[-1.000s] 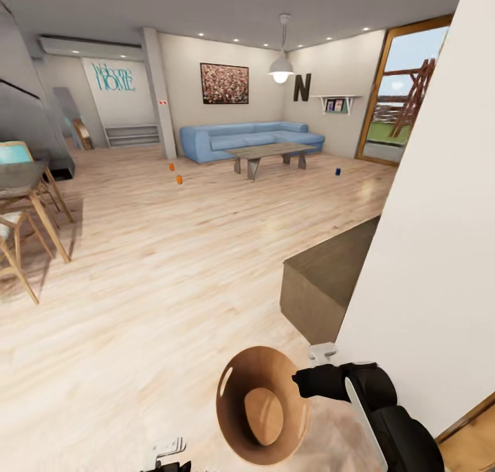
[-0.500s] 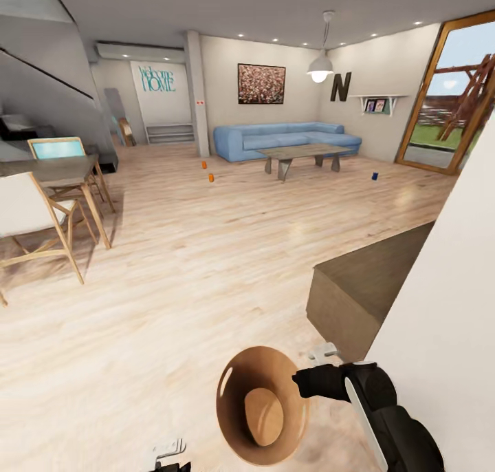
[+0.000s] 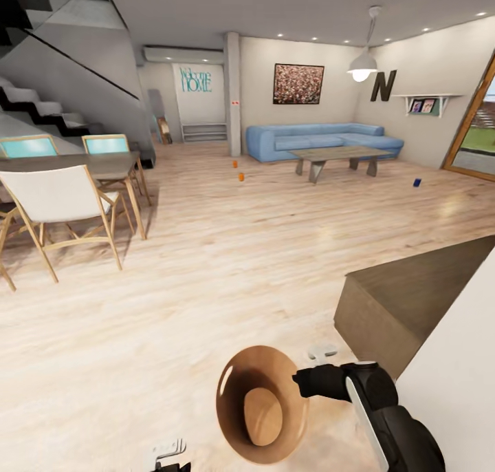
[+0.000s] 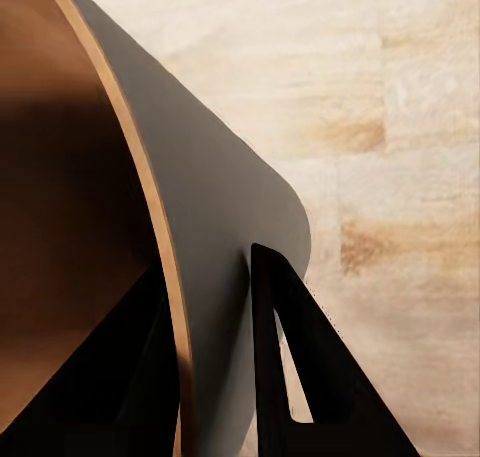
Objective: Put the three can of soda from the living room inside the tash can in the kitchen.
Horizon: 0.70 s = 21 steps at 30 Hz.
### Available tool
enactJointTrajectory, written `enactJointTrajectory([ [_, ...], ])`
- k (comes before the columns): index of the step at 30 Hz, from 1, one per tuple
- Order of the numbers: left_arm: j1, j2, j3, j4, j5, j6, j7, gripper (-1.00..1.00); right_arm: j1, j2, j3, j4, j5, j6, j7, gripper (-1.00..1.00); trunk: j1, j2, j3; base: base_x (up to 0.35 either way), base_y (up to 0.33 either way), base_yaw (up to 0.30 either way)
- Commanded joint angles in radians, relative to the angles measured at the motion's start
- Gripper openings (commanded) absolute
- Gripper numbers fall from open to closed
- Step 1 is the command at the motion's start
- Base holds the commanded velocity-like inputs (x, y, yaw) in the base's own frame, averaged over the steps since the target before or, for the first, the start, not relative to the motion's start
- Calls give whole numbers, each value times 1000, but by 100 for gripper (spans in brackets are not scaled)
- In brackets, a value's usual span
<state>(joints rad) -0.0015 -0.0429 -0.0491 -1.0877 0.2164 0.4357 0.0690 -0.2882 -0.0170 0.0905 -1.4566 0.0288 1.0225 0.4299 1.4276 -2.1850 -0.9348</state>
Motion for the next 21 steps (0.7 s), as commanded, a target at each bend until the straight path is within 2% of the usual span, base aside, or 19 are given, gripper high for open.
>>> enactJointTrajectory([
  [1, 0, 0, 0, 0, 0, 0, 0, 100, 0, 0, -3, 1, -30, 5, 6, -100, 0, 0, 0, 0, 0, 154],
  [7, 0, 0, -6, 4, -2, 9, 0, 100, 0, 0, -42, 2, -34, -3, 8, -100, 0, 0, 0, 104, 0, 42],
  [21, 0, 1, -10, 7, 1, 21, 2, 100, 0, 0, -46, 2, -34, -7, 9, -100, 0, 0, 0, 328, 0, 1],
])
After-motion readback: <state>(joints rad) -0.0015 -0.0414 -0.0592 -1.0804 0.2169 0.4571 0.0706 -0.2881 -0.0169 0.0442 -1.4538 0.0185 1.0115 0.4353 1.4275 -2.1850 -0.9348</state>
